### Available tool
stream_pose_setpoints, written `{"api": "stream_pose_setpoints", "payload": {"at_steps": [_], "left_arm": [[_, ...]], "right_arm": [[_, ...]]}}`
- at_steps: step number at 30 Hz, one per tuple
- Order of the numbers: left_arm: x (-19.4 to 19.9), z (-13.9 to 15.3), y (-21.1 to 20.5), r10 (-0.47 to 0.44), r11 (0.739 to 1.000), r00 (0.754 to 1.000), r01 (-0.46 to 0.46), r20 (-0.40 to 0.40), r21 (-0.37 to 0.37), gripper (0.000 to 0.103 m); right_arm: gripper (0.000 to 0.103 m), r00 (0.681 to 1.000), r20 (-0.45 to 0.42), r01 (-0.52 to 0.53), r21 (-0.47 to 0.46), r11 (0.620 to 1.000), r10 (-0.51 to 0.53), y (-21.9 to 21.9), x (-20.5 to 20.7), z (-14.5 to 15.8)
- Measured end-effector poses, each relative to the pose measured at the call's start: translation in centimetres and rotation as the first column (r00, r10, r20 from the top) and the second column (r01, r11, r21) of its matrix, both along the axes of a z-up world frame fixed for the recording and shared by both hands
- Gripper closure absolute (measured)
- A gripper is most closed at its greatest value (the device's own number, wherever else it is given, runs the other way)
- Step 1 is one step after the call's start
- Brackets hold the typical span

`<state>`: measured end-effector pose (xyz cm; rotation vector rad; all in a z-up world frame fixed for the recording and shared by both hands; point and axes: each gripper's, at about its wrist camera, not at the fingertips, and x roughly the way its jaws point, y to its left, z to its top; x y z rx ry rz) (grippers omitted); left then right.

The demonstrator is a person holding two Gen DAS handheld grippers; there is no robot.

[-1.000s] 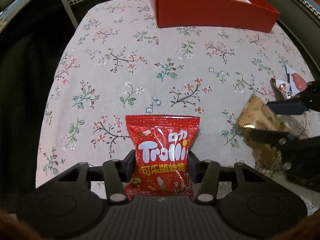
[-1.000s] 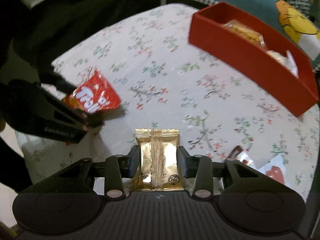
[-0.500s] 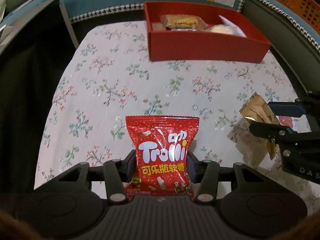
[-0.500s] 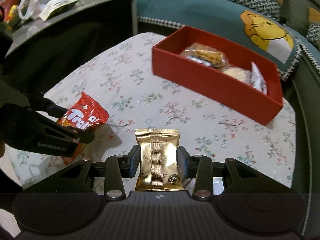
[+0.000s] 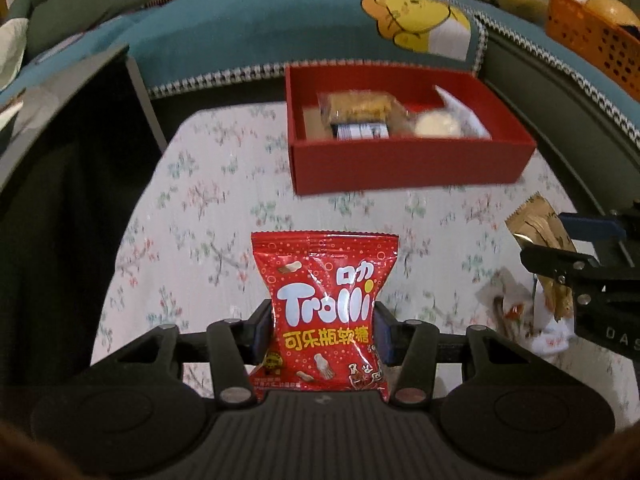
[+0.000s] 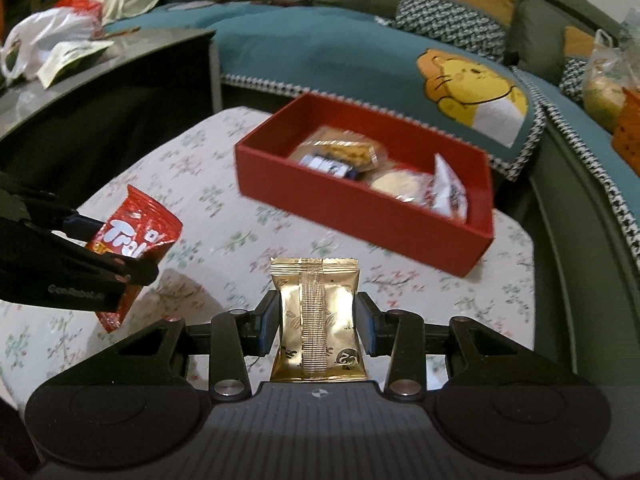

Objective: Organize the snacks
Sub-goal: 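Carry the Trolli bag and gold cake over the red box with both tools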

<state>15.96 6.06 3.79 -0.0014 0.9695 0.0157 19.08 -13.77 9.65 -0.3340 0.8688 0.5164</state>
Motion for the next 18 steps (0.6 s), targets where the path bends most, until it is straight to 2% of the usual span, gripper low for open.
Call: {"api": "stream_pose_setpoints", "payload": {"at_steps": [4, 8, 18], "left_arm": [[0.9, 1.0, -0.8, -0.007, 0.999, 0.999, 0.005, 0.046, 0.032, 0.024], [2.2, 1.7, -1.4, -0.008, 1.000, 0.998, 0.006, 0.070, 0.030, 0.024], [4.8, 1.9, -2.9, -0.017, 0.999, 0.996, 0.013, 0.092, 0.045, 0.024]], "right_arm": [[0.055, 0.999, 0.038, 0.024, 0.008, 1.000, -0.024, -0.4, 0.7, 0.7], [0.055, 0.997, 0.065, 0.044, 0.016, 0.999, -0.045, -0.6, 1.7, 1.2], [0.055, 0.987, 0.116, 0.108, 0.062, 0.992, -0.114, -1.6, 4.7, 2.4]]}}
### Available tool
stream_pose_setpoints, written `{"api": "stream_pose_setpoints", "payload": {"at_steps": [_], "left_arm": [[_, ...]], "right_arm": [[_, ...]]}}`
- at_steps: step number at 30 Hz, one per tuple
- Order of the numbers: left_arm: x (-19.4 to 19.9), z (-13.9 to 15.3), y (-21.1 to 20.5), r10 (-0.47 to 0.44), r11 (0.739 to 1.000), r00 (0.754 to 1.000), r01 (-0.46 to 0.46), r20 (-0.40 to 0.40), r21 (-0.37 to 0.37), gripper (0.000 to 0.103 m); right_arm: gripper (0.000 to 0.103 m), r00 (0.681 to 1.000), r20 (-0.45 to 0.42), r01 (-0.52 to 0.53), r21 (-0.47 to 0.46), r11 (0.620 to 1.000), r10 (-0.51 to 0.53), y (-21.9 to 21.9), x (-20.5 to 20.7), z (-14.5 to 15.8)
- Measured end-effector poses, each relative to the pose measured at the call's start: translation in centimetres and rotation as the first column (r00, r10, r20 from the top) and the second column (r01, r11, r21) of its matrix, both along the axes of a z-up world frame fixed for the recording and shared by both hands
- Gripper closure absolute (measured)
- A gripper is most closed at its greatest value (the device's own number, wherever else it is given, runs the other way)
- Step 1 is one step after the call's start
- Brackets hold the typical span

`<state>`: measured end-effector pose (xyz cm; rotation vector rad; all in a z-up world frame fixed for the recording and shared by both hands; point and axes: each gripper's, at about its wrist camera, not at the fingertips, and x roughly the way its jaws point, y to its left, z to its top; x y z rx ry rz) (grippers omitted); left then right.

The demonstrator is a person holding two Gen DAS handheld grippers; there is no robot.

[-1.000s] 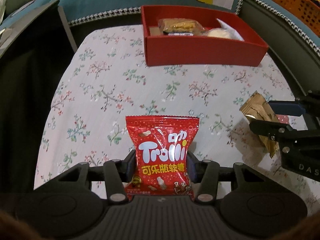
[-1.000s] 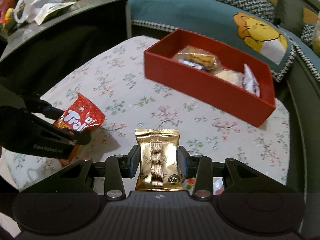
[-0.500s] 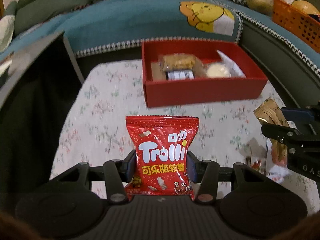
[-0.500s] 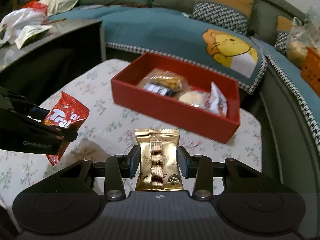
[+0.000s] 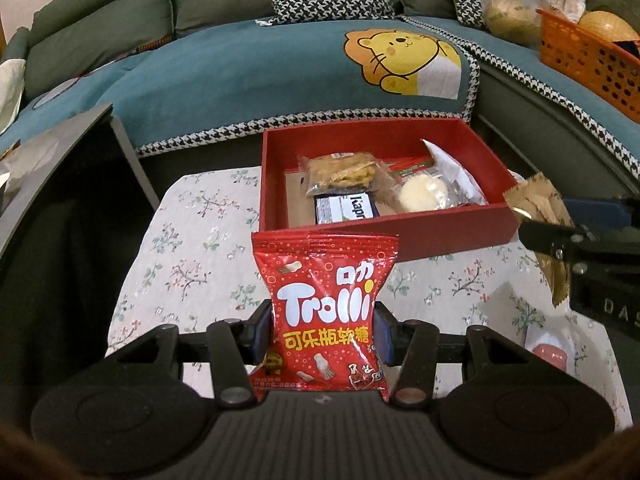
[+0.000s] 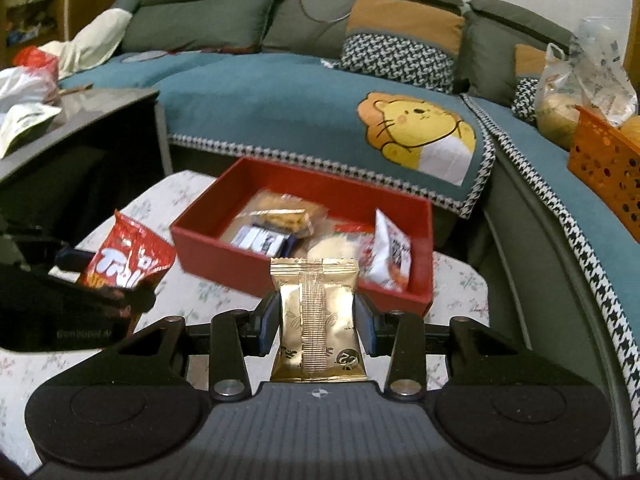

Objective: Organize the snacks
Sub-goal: 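Carry the Trolli bag and gold cake over the red box with both tools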

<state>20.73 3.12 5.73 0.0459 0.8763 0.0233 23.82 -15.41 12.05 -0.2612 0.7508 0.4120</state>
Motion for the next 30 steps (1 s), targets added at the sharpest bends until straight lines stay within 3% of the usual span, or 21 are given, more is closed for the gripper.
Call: {"api": "stream_pose_setpoints", "payload": {"at_steps": [24, 30], "left_arm": [[9.8, 0.1, -0.5, 0.072, 0.997, 0.996, -0.072, 0.048, 0.007, 0.024], [12.1, -0.7, -0.5, 0.082, 0.997, 0.996, -0.082, 0.045, 0.011, 0.024]], "right_arm": [[0.055, 0.998, 0.041, 0.039, -0.003, 0.999, -0.039, 1.1, 8.2, -1.5], [0.055, 0.998, 0.029, 0.049, 0.038, 0.998, -0.050, 1.5, 10.2, -2.2]]}}
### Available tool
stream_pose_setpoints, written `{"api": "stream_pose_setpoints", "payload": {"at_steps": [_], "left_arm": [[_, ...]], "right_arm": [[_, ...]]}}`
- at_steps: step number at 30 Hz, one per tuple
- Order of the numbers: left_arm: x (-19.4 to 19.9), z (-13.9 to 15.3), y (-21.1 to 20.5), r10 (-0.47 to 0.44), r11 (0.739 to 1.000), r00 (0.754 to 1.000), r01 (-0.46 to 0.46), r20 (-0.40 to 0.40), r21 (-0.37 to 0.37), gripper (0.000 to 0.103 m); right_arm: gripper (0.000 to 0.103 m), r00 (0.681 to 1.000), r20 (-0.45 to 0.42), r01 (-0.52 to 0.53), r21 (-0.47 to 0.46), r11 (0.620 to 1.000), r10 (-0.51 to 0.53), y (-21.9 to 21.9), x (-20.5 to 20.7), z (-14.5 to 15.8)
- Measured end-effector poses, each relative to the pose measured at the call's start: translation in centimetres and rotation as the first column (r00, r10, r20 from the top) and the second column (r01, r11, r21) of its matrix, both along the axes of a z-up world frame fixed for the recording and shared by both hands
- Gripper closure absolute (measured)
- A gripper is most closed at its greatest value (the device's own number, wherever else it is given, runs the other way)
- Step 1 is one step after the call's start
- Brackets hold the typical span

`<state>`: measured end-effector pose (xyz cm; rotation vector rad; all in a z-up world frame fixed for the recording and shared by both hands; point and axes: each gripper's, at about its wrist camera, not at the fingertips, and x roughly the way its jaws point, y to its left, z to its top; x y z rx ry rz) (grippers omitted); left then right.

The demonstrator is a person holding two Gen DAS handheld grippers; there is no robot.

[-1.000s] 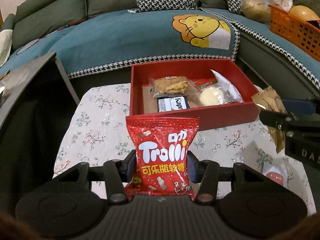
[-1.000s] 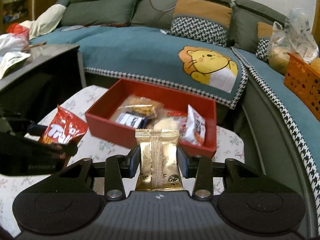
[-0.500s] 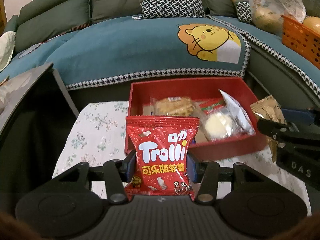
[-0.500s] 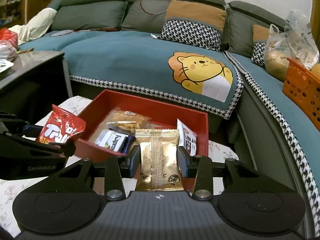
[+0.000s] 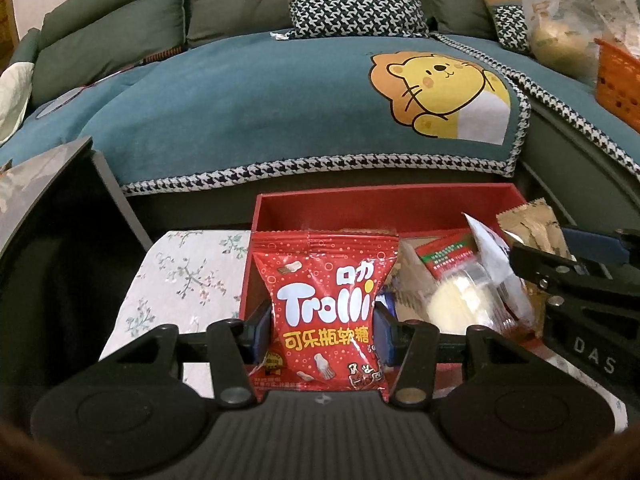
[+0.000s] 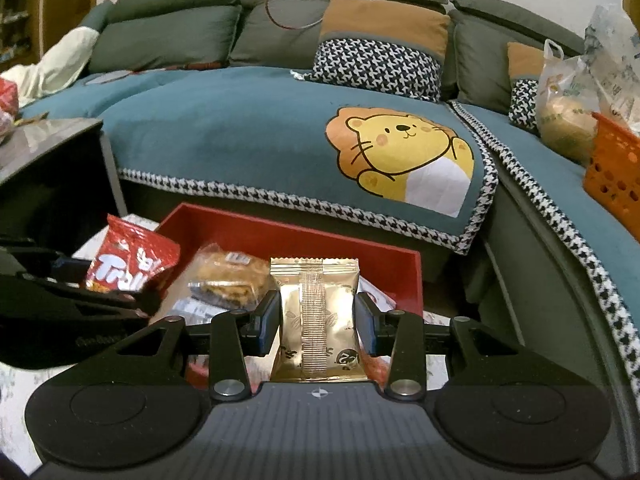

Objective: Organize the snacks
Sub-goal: 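Carry the Trolli bag and gold cake over the red box with both tools, then open both tools to drop the Trolli bag and gold cake into the box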

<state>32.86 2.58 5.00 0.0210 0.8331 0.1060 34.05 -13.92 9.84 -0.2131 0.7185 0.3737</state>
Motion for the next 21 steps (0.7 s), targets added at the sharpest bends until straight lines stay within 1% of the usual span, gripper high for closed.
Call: {"api": "stream_pose_setpoints", "payload": {"at_steps": [5, 11, 16, 19, 21], "left_arm": [[1.8, -0.8, 0.2, 0.009, 1.000, 1.000, -0.009, 0.001, 0.011, 0.023], [3.6, -2.2, 0.4, 0.020, 1.000, 1.000, -0.020, -0.012, 0.005, 0.023], [4.3, -3.1, 0.6, 0.030, 1.000, 0.999, -0.030, -0.021, -0.001, 0.023], [4.6, -3.4, 0.8, 0.032, 0.999, 0.999, -0.032, -0.033, 0.002, 0.022], [4.6, -3.5, 0.9, 0.043, 0.999, 0.999, -0.042, -0.034, 0.012, 0.020]], "right_arm": [[0.054, 1.000, -0.005, 0.006, 0.035, 0.999, -0.006, 0.6, 1.8, -1.2], [0.054, 0.999, -0.046, 0.008, 0.026, 1.000, -0.007, 1.2, 3.4, -4.0], [0.054, 0.999, -0.046, 0.002, 0.032, 0.999, -0.001, 2.1, 4.0, -4.7], [0.052, 0.999, -0.044, 0.006, 0.023, 1.000, -0.005, 2.4, 4.3, -5.0], [0.046, 0.999, -0.044, 0.010, 0.024, 1.000, -0.009, 2.3, 4.3, -5.2]]}}
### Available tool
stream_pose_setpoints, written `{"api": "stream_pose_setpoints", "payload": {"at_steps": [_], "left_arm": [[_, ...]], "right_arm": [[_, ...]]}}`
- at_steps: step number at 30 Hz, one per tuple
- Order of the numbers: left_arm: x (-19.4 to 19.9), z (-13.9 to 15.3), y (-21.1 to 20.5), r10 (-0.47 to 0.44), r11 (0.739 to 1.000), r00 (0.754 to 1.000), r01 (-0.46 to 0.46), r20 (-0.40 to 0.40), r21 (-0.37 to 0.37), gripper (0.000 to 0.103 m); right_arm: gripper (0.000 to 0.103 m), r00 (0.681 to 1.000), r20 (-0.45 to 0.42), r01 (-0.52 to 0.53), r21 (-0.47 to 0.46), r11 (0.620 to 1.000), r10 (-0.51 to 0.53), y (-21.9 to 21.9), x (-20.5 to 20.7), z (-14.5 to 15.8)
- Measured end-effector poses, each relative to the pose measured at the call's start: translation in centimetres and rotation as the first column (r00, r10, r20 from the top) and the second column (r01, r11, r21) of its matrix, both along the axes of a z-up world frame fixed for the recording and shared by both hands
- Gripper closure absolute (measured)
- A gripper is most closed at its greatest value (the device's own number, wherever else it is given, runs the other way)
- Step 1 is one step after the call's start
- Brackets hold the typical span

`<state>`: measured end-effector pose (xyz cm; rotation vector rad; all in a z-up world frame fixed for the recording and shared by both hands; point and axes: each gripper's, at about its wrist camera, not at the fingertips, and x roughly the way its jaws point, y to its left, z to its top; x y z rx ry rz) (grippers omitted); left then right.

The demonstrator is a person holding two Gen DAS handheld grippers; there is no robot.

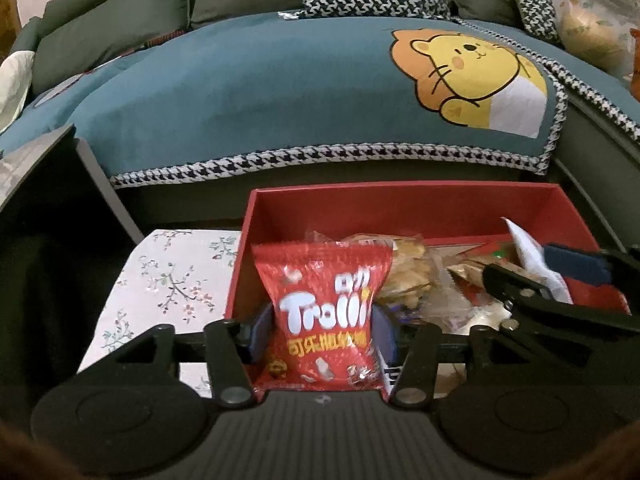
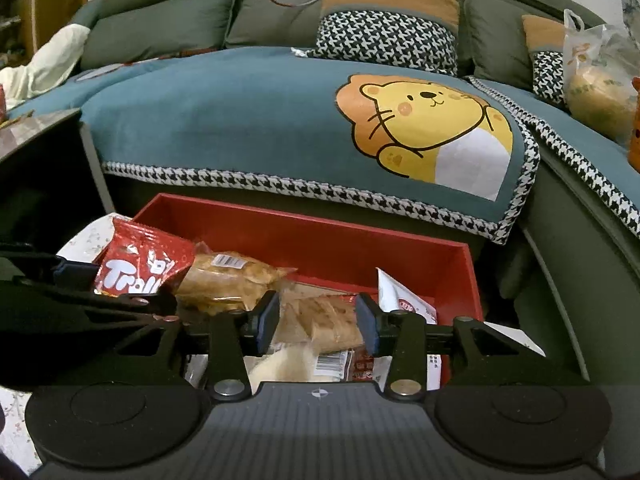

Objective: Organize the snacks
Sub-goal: 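Open both tools to drop the Trolli bag and gold cake into the box, then move both tools to the sausage pack and white duck-neck packet on the table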

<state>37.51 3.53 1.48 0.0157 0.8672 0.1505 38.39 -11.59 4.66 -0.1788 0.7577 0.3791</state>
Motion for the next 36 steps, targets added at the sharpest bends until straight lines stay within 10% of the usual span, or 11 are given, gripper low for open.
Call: {"api": "stream_pose_setpoints", "payload": {"at_steps": [36], "left_arm": [[-8.7, 4.2, -4.5, -0.103, 0.994, 0.995, 0.104, 0.016, -0.029, 0.003]], "right_arm": [[0.024, 0.999, 0.002, 0.033, -0.090, 0.995, -0.033, -5.4, -5.7, 5.1]]}}
